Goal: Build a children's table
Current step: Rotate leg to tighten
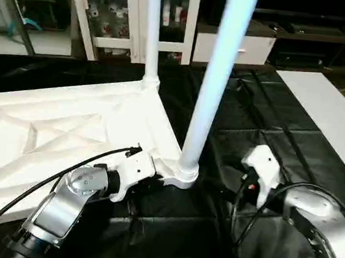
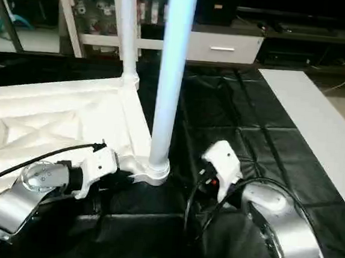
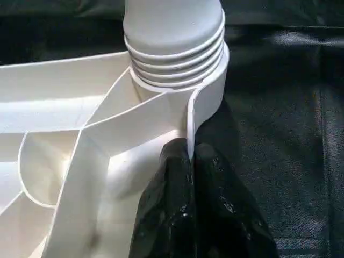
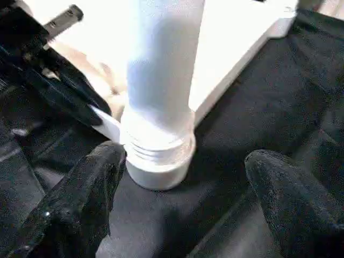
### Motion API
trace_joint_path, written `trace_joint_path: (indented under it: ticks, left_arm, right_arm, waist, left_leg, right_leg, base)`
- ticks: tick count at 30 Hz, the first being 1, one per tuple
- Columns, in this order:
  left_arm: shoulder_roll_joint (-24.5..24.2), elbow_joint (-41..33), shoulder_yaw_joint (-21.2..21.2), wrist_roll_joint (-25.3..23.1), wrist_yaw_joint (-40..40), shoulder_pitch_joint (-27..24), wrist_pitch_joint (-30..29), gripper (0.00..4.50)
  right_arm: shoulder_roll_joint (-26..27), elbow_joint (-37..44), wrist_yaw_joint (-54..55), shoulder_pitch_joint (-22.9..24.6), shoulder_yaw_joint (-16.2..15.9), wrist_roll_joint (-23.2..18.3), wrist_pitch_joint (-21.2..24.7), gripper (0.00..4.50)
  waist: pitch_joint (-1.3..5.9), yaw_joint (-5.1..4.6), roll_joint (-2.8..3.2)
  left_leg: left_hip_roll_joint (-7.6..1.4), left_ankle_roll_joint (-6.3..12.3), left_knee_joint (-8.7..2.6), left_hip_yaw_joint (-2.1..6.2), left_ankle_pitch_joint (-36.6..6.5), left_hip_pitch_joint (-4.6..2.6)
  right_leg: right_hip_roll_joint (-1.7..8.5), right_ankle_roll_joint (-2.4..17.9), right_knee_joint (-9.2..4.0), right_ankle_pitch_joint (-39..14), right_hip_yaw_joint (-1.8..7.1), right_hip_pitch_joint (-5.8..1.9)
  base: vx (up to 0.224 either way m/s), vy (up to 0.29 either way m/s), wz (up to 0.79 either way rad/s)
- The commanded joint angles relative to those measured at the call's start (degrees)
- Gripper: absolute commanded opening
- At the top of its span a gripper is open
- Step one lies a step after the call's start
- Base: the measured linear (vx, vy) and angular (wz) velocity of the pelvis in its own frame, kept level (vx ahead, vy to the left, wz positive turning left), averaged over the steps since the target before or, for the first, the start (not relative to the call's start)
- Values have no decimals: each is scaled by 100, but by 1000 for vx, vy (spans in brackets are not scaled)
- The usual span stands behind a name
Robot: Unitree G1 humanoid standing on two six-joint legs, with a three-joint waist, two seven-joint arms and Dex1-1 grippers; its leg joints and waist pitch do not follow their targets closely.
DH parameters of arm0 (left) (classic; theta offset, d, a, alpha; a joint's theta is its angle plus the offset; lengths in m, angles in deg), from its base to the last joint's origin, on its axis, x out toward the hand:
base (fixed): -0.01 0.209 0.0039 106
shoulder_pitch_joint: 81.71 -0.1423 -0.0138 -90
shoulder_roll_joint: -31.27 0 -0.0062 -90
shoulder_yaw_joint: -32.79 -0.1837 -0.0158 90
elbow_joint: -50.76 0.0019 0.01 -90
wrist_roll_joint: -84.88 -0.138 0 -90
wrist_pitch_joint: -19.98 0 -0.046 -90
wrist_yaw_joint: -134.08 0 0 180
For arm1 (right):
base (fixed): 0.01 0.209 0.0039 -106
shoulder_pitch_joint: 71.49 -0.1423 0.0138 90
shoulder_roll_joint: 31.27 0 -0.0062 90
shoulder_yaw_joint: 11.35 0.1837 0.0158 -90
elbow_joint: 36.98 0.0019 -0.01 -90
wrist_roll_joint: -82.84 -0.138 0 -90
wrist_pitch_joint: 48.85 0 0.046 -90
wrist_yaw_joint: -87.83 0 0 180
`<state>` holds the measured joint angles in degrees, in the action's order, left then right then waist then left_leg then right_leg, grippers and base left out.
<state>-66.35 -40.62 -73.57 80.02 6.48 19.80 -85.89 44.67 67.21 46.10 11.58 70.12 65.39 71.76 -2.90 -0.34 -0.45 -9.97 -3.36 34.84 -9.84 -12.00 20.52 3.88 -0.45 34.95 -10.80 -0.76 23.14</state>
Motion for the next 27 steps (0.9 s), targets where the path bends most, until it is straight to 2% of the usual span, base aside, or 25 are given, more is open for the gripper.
trace_joint_path:
  ticks: [1,2,3,5,7,12,14,16,18,22,23,27]
  left_arm:
    - [130,-12,-158,240,63,-129,46,0]
    - [98,-51,-187,246,132,-139,-20,0]
    - [71,-58,-196,245,168,-131,-49,0]
    - [40,-48,-203,240,192,-111,-64,0]
    - [3,-9,-218,253,252,-76,-81,0]
    - [-161,110,-285,251,496,8,-283,0]
    - [-166,111,-281,252,503,11,-324,0]
    - [-229,146,-287,233,547,72,-453,0]
    - [-263,161,-290,234,563,104,-473,0]
    - [-291,165,-294,258,578,142,-489,0]
    - [-303,168,-298,266,591,149,-487,0]
    - [-330,165,-324,290,598,160,-490,0]
  right_arm:
    - [-22,-144,-157,-134,-39,-40,-112,421]
    - [-41,-207,-301,-206,-57,-84,-140,421]
    - [-72,-276,-424,-286,-67,-120,-137,421]
    - [-107,-376,-571,-384,-76,-152,-143,446]
    - [-153,-502,-712,-490,-129,-124,-198,446]
    - [-251,-1002,-1227,-895,-513,126,-466,446]
    - [-254,-1058,-1241,-932,-552,180,-505,446]
    - [-223,-1426,-1350,-1162,-759,441,-735,446]
    - [-173,-1646,-1444,-1310,-871,526,-854,446]
    - [-20,-2001,-1500,-1540,-970,600,-1010,446]
    - [34,-2105,-1485,-1598,-988,629,-1050,446]
    - [134,-2289,-1567,-1685,-1007,624,-1154,446]
  waist:
    - [292,31,-137]
    - [293,39,-124]
    - [299,45,-152]
    - [296,51,-141]
    - [304,66,-146]
    - [308,75,-127]
    - [318,69,-134]
    - [316,64,-126]
    - [320,75,-119]
    - [334,72,-124]
    - [334,62,-126]
    - [350,79,-126]
  left_leg:
    - [-249,338,-440,66,-1237,18]
    - [-251,342,-444,71,-1184,20]
    - [-255,357,-437,69,-1146,23]
    - [-253,374,-434,63,-1084,18]
    - [-252,379,-431,62,-1021,18]
    - [-251,395,-421,53,-973,11]
    - [-251,382,-421,54,-944,19]
    - [-249,348,-425,53,-979,14]
    - [-252,323,-419,51,-1019,0]
    - [-258,296,-426,52,-1112,-18]
    - [-253,295,-432,57,-1100,2]
    - [-260,298,-427,54,-1008,-7]
  right_leg:
    - [318,1030,-475,-1681,185,-211]
    - [320,1046,-467,-1666,181,-215]
    - [323,1056,-454,-1625,177,-220]
    - [317,1069,-450,-1552,176,-221]
    - [319,1088,-440,-1503,175,-231]
    - [317,1172,-430,-1415,170,-229]
    - [319,1205,-418,-1361,166,-241]
    - [307,1245,-419,-1348,159,-235]
    - [312,1275,-418,-1360,163,-230]
    - [300,1321,-407,-1247,163,-225]
    - [301,1355,-399,-1206,157,-240]
    - [305,1395,-378,-1014,160,-254]
  base:
    - [0,0,0]
    - [0,0,0]
    - [0,0,0]
    - [0,0,0]
    - [0,0,0]
    - [0,0,0]
    - [0,0,0]
    - [0,0,0]
    - [0,0,0]
    - [0,0,0]
    - [0,0,0]
    - [0,0,0]
